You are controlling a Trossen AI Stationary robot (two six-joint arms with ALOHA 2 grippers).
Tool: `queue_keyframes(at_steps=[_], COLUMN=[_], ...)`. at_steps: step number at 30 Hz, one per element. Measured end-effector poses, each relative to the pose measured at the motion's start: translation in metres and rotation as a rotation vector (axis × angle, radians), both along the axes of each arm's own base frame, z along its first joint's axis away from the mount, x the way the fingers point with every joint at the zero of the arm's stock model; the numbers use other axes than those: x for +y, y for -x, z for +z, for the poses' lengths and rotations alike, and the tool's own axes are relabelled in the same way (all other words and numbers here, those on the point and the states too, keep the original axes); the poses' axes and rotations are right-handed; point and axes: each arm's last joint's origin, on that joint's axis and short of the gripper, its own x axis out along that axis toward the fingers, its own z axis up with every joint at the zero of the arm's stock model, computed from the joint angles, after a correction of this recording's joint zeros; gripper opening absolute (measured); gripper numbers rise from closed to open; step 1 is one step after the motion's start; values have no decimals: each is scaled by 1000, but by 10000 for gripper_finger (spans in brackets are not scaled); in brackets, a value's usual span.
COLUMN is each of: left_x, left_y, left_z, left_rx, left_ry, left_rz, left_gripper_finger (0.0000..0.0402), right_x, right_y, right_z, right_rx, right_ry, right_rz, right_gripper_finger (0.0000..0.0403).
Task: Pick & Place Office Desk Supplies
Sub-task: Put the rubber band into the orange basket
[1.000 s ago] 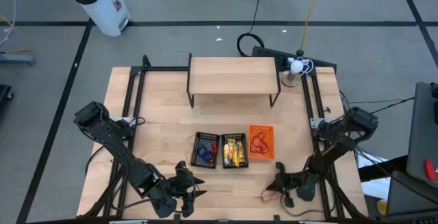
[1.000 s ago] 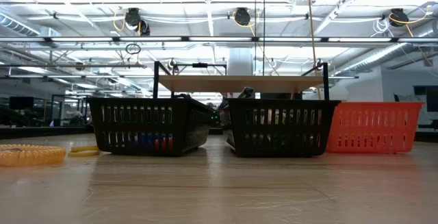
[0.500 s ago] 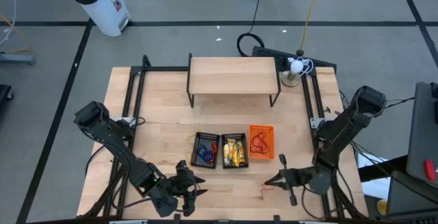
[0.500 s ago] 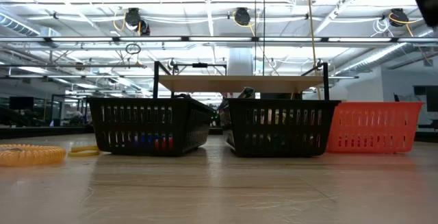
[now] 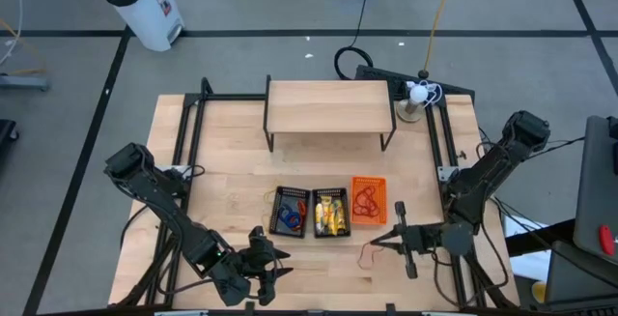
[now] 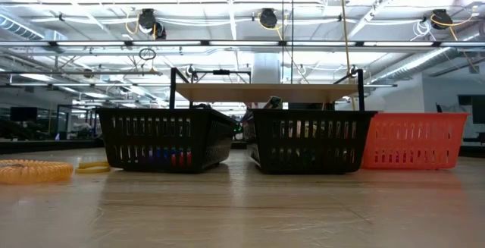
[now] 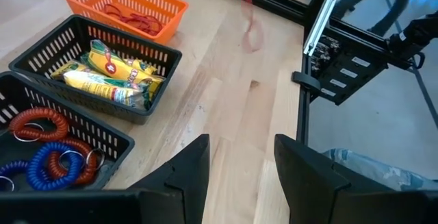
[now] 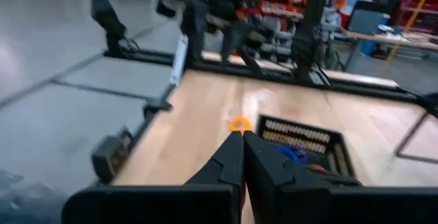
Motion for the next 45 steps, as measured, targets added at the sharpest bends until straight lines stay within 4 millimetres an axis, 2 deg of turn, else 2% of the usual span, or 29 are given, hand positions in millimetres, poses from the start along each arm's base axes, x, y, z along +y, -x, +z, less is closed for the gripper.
queue_keyframes(at_steps=[7, 14, 30, 39, 45], left_x=[-2, -2, -2, -1, 4], left_y=[-1, -1, -1, -1, -6], left_z=[1, 1, 1, 1, 1], left_rx=[-5, 8, 12, 7, 6], left_ry=[39, -5, -27, -91, -57], left_rz=[-13, -66, -88, -110, -75], left_gripper_finger=[166, 166, 166, 166, 166], right_x=[-19, -31, -39, -45, -52], right_y=[-11, -19, -18, -17, -13], right_z=[-9, -11, -11, -18, -25], right_rx=[86, 100, 61, 97, 105], right_ry=[68, 94, 215, 173, 146], right_rz=[-92, -177, -417, -481, -590], right_gripper_finger=[0, 0, 0, 0, 0])
